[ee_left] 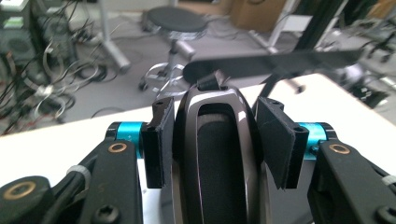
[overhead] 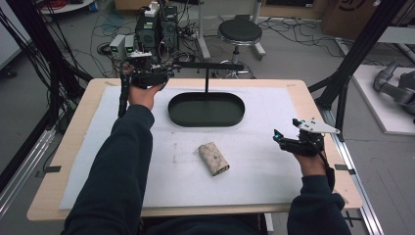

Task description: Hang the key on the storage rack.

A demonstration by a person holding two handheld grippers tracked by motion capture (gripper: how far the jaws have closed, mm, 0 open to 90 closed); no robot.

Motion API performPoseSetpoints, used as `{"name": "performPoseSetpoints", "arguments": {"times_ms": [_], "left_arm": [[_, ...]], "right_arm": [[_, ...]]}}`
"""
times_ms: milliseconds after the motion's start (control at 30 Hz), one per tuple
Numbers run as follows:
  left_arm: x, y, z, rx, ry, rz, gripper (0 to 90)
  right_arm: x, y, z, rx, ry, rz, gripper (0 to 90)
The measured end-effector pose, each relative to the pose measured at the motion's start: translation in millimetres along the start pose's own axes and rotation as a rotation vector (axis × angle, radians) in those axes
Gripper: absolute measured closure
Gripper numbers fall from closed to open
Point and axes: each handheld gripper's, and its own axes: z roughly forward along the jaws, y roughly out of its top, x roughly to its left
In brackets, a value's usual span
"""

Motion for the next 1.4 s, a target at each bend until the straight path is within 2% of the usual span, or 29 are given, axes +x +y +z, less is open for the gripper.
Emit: {"name": "performPoseSetpoints", "arguments": {"times_ms": [167, 333, 467, 600, 800, 933, 1033, 1067, 1233, 1333, 1367, 1400], "left_arm": [[5.7, -15.0, 13.3, 0.044, 0.033, -0.014, 48.9], [9.3, -30.0, 26.6, 0.094, 0.051, 0.005, 48.9], [8.4, -38.7, 36.8, 0.116, 0.054, 0.012, 48.9], [3.4, -43.3, 44.3, 0.129, 0.058, 0.039, 48.6], [4.1, -48.8, 42.0, 0.127, 0.065, 0.058, 47.6], [9.9, -52.9, 32.3, 0.105, 0.082, 0.050, 40.5], [14.2, -56.7, 20.1, 0.075, 0.059, 0.033, 31.6], [14.7, -59.2, 14.8, 0.058, 0.047, 0.032, 26.6], [12.9, -77.8, -21.0, -0.018, -0.054, 0.025, 21.4], [8.7, -93.3, -46.3, -0.064, -0.094, 0.083, 20.8], [8.3, -98.5, -54.5, -0.085, -0.120, 0.118, 20.8], [7.7, -103.7, -62.7, -0.117, -0.128, 0.155, 21.1]], "right_arm": [[-0.8, -1.0, -0.3, 0.001, -0.001, 0.002, 21.1], [0.1, -1.0, -0.7, 0.003, 0.002, 0.001, 21.1], [0.6, -1.5, -0.1, 0.001, 0.002, -0.008, 21.1], [0.5, -2.0, -0.2, 0.004, 0.001, -0.008, 21.1], [0.1, -2.2, -1.1, 0.000, 0.004, -0.008, 21.1], [1.1, -1.9, -1.0, -0.012, 0.015, -0.002, 21.1], [2.6, -1.7, 1.1, -0.008, 0.022, -0.007, 21.1], [4.1, -1.5, 2.2, -0.004, 0.029, -0.010, 21.1], [6.4, -1.3, 5.4, -0.008, 0.046, -0.010, 21.0], [7.9, -0.4, 8.3, -0.006, 0.054, -0.012, 21.0], [8.7, 0.0, 9.5, -0.005, 0.061, -0.013, 21.0], [9.9, 0.5, 10.9, -0.004, 0.064, -0.017, 21.0]]}}
